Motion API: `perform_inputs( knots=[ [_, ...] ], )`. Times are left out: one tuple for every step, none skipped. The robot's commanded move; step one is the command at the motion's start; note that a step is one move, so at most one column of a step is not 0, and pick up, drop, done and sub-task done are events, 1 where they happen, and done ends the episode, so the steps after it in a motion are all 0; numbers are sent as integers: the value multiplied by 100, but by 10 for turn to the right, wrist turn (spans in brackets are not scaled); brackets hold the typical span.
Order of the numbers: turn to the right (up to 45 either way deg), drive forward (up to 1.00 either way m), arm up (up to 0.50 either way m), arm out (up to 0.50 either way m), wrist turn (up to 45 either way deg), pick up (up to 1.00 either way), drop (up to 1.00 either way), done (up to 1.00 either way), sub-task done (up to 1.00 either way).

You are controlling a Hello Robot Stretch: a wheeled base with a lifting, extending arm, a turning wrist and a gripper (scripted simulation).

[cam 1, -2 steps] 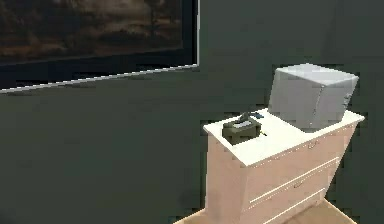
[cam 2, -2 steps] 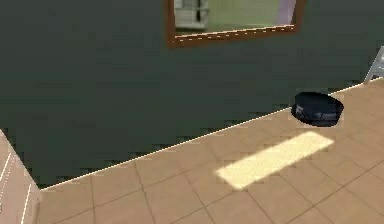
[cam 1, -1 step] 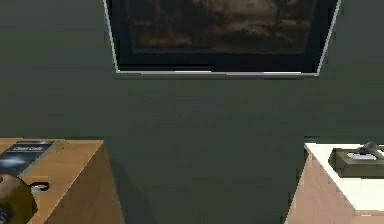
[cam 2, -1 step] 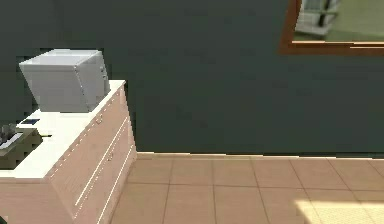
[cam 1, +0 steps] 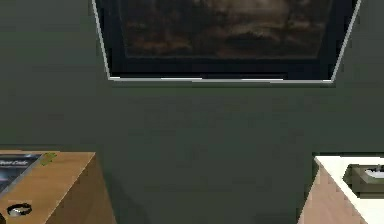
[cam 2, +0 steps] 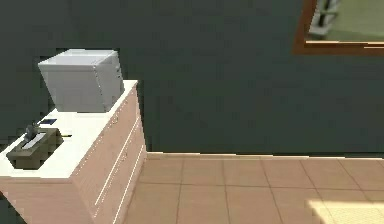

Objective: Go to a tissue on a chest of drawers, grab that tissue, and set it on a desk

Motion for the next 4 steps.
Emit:
perform_inputs(
  knots=[
    [-360,0,0,0,0,0,0,0,0],
    [0,0,50,0,0,0,0,0,0],
    [0,0,38,0,0,0,0,0,0],
    [0,0,0,50,0,0,0,0,0]
  ],
)
